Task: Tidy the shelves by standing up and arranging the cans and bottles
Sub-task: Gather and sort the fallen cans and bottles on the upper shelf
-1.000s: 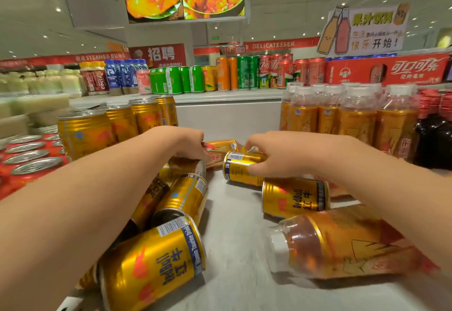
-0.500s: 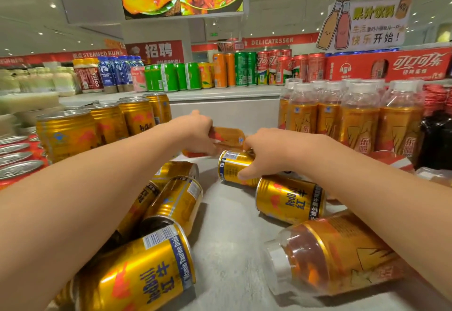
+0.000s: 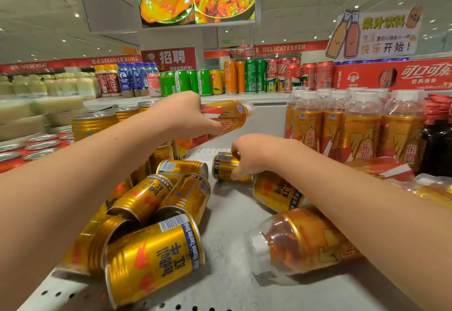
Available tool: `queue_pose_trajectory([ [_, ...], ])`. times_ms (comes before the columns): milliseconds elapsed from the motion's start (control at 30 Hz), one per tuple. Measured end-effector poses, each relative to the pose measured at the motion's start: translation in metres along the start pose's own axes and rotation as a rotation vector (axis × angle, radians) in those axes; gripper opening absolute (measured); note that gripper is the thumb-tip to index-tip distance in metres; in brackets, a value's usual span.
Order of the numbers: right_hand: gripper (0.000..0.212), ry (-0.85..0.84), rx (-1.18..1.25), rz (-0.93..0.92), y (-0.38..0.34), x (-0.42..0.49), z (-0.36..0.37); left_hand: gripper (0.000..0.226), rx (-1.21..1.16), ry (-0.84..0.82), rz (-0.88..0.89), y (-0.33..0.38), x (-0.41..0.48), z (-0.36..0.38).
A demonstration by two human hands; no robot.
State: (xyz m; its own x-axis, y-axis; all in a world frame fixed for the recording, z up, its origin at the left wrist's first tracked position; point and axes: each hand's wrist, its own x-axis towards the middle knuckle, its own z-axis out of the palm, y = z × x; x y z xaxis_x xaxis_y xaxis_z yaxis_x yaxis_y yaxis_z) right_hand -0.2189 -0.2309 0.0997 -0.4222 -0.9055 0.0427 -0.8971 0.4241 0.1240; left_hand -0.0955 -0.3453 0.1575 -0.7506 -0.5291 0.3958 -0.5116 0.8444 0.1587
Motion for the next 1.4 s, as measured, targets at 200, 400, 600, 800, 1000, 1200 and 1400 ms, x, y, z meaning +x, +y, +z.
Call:
queue_pose_trajectory([
  [200, 0.076, -0.011, 0.149, -0.027, 0.005, -0.003, -0.015, 0.051, 0.007, 0.022, -0.017, -0.010, -0.020, -0.009],
  [400, 0.057, 0.144, 0.345, 0.055, 0.049, -0.053, -0.033, 0.051, -0.078, 0.006, -0.040, -0.007, -0.035, -0.009],
  [600, 0.059, 0.243, 1.170, 0.284, 0.057, -0.083, -0.023, 0.055, -0.259, -0.069, -0.039, 0.017, -0.052, 0.001],
  [800, 0.058, 0.261, 1.438, 0.321, 0.045, -0.110, -0.020, 0.057, -0.447, -0.078, -0.077, 0.059, -0.066, 0.014],
  [1000, 0.082, 0.304, 1.568, 0.373, 0.039, -0.141, -0.009, 0.054, -0.703, -0.159, -0.099, 0.102, -0.082, 0.025],
  [1200, 0.092, 0.544, 1.578, 0.394, 0.051, -0.163, -0.005, 0.064, -0.740, -0.235, 0.083, 0.128, -0.097, 0.027],
  [1400, 0.067, 0.706, 1.382, 0.314, 0.087, -0.199, -0.024, 0.082, -0.478, -0.279, 0.254, 0.114, -0.143, 0.018],
])
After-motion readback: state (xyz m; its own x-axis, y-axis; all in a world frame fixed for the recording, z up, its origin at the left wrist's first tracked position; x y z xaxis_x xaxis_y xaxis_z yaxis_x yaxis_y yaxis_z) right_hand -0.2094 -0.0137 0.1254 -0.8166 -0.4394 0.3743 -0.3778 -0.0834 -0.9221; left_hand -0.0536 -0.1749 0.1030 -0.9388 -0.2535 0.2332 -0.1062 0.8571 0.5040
